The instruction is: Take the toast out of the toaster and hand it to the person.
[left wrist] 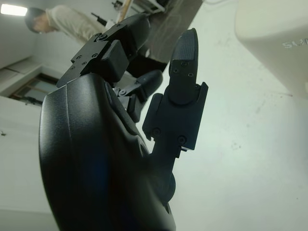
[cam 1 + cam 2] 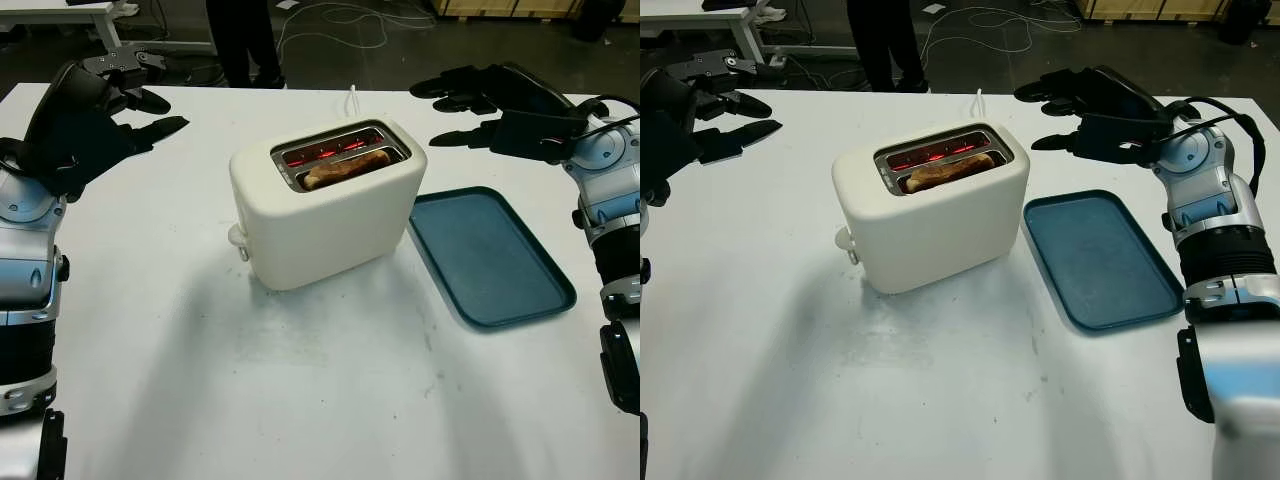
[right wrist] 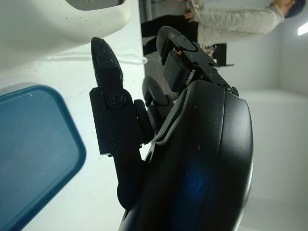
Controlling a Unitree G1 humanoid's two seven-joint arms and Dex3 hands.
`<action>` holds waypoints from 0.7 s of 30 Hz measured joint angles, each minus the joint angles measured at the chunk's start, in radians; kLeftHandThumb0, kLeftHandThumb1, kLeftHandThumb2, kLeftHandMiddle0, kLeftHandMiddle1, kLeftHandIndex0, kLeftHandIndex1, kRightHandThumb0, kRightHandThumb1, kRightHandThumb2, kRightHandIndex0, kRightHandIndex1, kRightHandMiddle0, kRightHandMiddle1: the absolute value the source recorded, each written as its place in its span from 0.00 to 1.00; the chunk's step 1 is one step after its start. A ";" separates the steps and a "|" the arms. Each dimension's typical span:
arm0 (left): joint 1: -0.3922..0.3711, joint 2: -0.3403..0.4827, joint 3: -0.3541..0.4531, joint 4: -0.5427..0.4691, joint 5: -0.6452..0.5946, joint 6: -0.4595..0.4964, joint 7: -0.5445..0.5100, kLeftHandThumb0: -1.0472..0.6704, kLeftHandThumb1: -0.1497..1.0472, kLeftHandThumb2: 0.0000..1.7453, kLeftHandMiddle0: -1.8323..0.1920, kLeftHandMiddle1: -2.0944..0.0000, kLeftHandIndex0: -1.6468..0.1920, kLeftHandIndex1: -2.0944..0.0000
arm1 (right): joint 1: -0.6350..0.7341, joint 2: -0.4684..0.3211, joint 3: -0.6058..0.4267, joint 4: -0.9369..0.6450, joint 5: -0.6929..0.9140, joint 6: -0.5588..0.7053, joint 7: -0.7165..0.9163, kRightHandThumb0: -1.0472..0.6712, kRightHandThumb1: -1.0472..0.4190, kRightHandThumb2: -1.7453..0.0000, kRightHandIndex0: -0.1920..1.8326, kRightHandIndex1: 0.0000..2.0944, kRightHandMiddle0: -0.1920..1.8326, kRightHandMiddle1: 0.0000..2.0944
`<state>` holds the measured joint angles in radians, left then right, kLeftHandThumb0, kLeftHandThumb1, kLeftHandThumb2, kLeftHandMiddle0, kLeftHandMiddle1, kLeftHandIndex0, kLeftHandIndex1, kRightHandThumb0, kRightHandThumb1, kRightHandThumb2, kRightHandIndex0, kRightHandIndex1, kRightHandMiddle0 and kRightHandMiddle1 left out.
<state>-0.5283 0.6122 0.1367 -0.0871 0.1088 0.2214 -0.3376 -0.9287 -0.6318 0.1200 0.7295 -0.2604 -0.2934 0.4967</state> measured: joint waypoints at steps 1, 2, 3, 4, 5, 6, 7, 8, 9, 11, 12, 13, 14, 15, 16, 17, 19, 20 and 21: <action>0.000 0.000 0.000 0.000 -0.001 0.000 0.000 0.39 0.89 0.09 0.74 0.54 0.63 0.75 | 0.000 0.000 0.000 0.000 0.000 0.000 0.000 0.37 0.10 1.00 0.38 0.00 0.37 0.00; 0.000 0.000 0.000 0.000 -0.005 0.001 0.000 0.39 0.89 0.09 0.75 0.54 0.64 0.75 | 0.000 0.000 0.000 0.000 0.000 -0.001 0.000 0.37 0.10 1.00 0.38 0.00 0.37 0.00; 0.000 0.000 0.001 0.000 -0.011 0.002 -0.001 0.39 0.89 0.09 0.75 0.54 0.64 0.75 | 0.000 0.000 0.000 0.000 0.000 -0.002 0.000 0.37 0.10 1.00 0.38 0.00 0.37 0.00; 0.000 0.000 0.002 0.000 -0.018 0.003 -0.001 0.38 0.89 0.09 0.75 0.54 0.64 0.75 | 0.000 0.000 0.000 0.000 0.000 -0.003 0.000 0.36 0.10 1.00 0.38 0.00 0.37 0.00; 0.000 0.000 0.002 0.000 -0.022 0.003 -0.001 0.38 0.89 0.09 0.75 0.54 0.64 0.75 | 0.000 0.000 0.000 0.000 0.000 -0.003 0.000 0.36 0.10 1.00 0.38 0.00 0.37 0.00; 0.000 0.000 0.002 0.000 -0.022 0.004 -0.001 0.38 0.89 0.09 0.75 0.53 0.64 0.75 | 0.000 0.000 0.000 0.000 -0.001 -0.003 0.000 0.36 0.10 1.00 0.38 0.00 0.37 0.00; 0.000 0.000 0.002 0.000 -0.022 0.005 0.000 0.38 0.89 0.09 0.74 0.53 0.64 0.75 | 0.000 0.000 0.001 0.000 -0.001 -0.003 0.000 0.36 0.10 1.00 0.38 0.00 0.37 0.00; 0.000 0.000 0.002 -0.001 -0.022 0.008 0.000 0.38 0.89 0.09 0.74 0.53 0.63 0.75 | 0.000 0.000 0.002 0.000 -0.001 -0.003 0.000 0.36 0.10 1.00 0.38 0.00 0.37 0.00; 0.000 0.000 0.002 -0.001 -0.020 0.009 0.000 0.38 0.89 0.09 0.74 0.53 0.63 0.75 | 0.000 0.000 0.002 0.000 -0.001 -0.003 0.000 0.36 0.10 1.00 0.38 0.00 0.37 0.00; 0.000 0.000 0.002 -0.001 -0.014 0.009 0.000 0.39 0.89 0.09 0.74 0.53 0.63 0.75 | 0.000 0.000 0.002 0.000 -0.001 -0.003 0.000 0.36 0.10 1.00 0.38 0.00 0.36 0.00; 0.000 0.000 0.002 -0.001 -0.014 0.009 0.000 0.39 0.89 0.09 0.74 0.54 0.63 0.75 | 0.000 0.000 0.002 0.000 -0.001 -0.003 0.000 0.36 0.10 1.00 0.38 0.00 0.36 0.00; 0.000 0.000 0.002 -0.001 -0.014 0.010 0.000 0.39 0.89 0.09 0.75 0.54 0.64 0.75 | 0.000 0.000 0.002 0.000 -0.001 -0.003 0.000 0.36 0.10 1.00 0.38 0.00 0.36 0.00; 0.000 0.000 0.002 -0.002 -0.014 0.011 0.000 0.39 0.89 0.09 0.75 0.54 0.64 0.75 | 0.000 0.000 0.002 0.000 -0.001 -0.003 0.000 0.37 0.10 1.00 0.38 0.00 0.36 0.00; 0.000 0.000 0.002 -0.002 -0.015 0.013 0.000 0.39 0.89 0.09 0.75 0.54 0.64 0.75 | 0.000 0.000 0.002 -0.001 -0.001 -0.003 0.000 0.38 0.10 1.00 0.38 0.00 0.36 0.00; 0.000 0.000 0.002 -0.003 -0.015 0.013 0.000 0.39 0.89 0.09 0.75 0.54 0.64 0.75 | 0.000 0.000 0.002 -0.001 -0.001 -0.003 0.000 0.38 0.10 1.00 0.38 0.00 0.36 0.00; 0.000 0.000 0.002 -0.003 -0.015 0.012 0.000 0.39 0.89 0.10 0.75 0.54 0.64 0.75 | 0.000 0.000 0.002 -0.002 -0.001 -0.003 0.000 0.38 0.10 1.00 0.38 0.00 0.36 0.00; 0.000 0.000 0.002 -0.002 -0.012 0.012 0.000 0.39 0.89 0.10 0.74 0.54 0.63 0.75 | 0.000 0.000 0.002 -0.002 -0.001 -0.003 0.000 0.37 0.10 1.00 0.38 0.00 0.36 0.00; 0.000 0.000 0.002 -0.002 -0.011 0.012 0.000 0.39 0.89 0.10 0.75 0.54 0.64 0.75 | 0.000 0.000 0.002 -0.002 -0.001 -0.003 0.000 0.36 0.10 1.00 0.38 0.00 0.37 0.00; 0.000 0.000 0.002 -0.002 -0.011 0.012 0.000 0.39 0.89 0.10 0.75 0.54 0.64 0.75 | 0.000 0.000 0.003 -0.002 -0.001 -0.003 0.000 0.36 0.10 1.00 0.38 0.00 0.37 0.00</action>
<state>-0.5282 0.6121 0.1384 -0.0895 0.0976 0.2332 -0.3373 -0.9287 -0.6319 0.1226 0.7275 -0.2611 -0.2961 0.4963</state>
